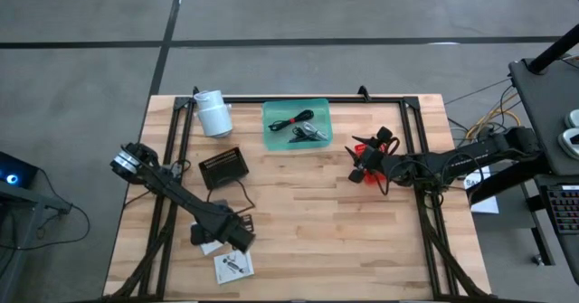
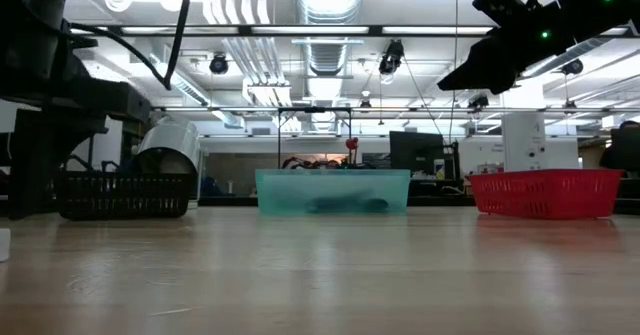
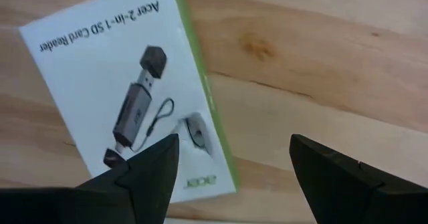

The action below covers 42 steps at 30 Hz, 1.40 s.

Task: Pick and place items into bin
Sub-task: Put the top white card reader box into the black bin

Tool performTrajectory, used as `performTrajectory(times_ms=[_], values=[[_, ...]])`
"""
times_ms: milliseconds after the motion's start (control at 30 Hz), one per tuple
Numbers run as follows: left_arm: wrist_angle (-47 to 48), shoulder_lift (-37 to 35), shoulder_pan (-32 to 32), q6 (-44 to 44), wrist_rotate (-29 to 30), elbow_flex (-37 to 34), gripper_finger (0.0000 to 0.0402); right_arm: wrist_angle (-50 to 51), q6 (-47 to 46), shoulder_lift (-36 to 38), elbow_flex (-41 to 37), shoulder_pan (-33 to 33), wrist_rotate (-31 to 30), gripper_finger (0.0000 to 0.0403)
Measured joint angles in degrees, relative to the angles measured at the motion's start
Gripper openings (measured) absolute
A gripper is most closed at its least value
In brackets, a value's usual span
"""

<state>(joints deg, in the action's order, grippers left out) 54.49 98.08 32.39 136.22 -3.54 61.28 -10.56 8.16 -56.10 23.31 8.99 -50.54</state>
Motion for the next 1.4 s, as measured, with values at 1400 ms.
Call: performTrajectory(times_ms=[1400], values=[[-15.9,-7.0,-2.1,-9.0,-0.7,-14.2,0.0133,-0.3,1.5,0.0,0.0,0.0,0.0,0.0169]])
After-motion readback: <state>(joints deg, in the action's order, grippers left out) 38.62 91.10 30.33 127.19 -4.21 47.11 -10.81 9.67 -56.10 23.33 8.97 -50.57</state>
